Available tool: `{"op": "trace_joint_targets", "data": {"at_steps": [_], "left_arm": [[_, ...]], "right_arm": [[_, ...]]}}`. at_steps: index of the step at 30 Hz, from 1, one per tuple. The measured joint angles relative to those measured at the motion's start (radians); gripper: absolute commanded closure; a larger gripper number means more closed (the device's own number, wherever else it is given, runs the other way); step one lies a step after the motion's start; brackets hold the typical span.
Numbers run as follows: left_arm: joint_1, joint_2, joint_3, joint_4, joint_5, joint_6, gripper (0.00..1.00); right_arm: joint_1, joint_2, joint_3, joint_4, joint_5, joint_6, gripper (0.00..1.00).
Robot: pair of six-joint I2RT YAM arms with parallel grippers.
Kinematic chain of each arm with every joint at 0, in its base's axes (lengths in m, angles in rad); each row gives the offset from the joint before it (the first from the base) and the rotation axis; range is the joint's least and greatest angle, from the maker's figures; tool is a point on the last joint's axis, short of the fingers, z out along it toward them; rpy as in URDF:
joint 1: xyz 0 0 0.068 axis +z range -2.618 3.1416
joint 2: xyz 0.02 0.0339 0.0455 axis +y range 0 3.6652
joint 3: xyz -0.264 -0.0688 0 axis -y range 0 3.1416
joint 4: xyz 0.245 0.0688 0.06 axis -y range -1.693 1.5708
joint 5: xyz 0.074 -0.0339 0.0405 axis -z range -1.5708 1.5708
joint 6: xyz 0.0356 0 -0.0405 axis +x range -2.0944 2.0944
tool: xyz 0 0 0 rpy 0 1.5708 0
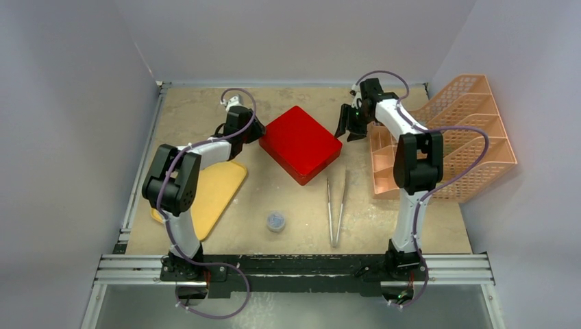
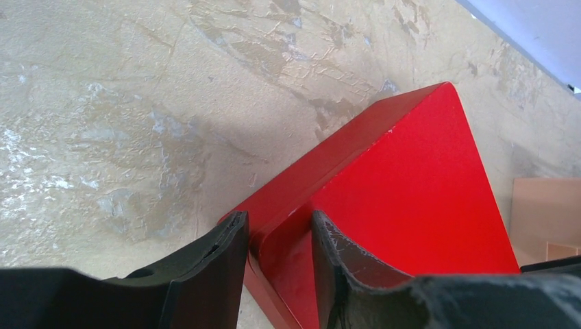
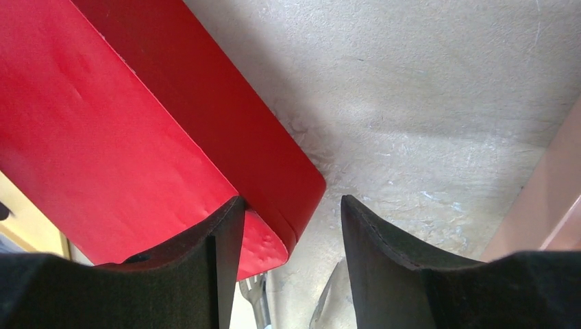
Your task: Pack the chocolate
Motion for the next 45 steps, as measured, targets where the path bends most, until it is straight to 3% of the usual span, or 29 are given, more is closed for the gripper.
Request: {"op": "trace_joint_targets", "data": {"at_steps": [6,15,18,21,26,28,37,45], "left_arm": [[-0.007,0.0,0.035,-0.074,-0.023,-0.003,0.61],[-0.013,-0.074,0.036,-0.163,-0.045,-0.008,0.57],[-0.014,-0.114,0.057,-0.209,-0.051,-0.004,0.63],[-0.015,-0.129,0.077,-0.213,-0.049,0.002,0.7],[-0.015,-0.112,0.08,-0.162,0.03,0.001,0.86],[-0.015,-0.074,0.098,-0.139,0.071,0.0,0.91],[-0.018,0.047,0.116,-0.088,0.139,0.001,0.91],[-0.018,0.066,0.116,-0.043,0.154,0.0,0.91]], "right_arm": [[0.004,-0.043,-0.063,0.049,0.023,0.0,0.51],[0.007,-0.072,-0.095,0.051,0.063,0.0,0.47],[0.007,-0.084,-0.087,0.042,0.091,0.001,0.49],[0.007,-0.119,-0.083,0.023,0.107,0.007,0.62],[0.027,-0.217,-0.082,0.015,0.111,0.029,1.0],[0.06,-0.26,-0.082,0.018,0.113,0.039,1.0],[0.363,-0.323,-0.156,0.051,0.159,0.085,1.0],[0.42,-0.322,-0.151,0.024,0.228,0.098,1.0]]}}
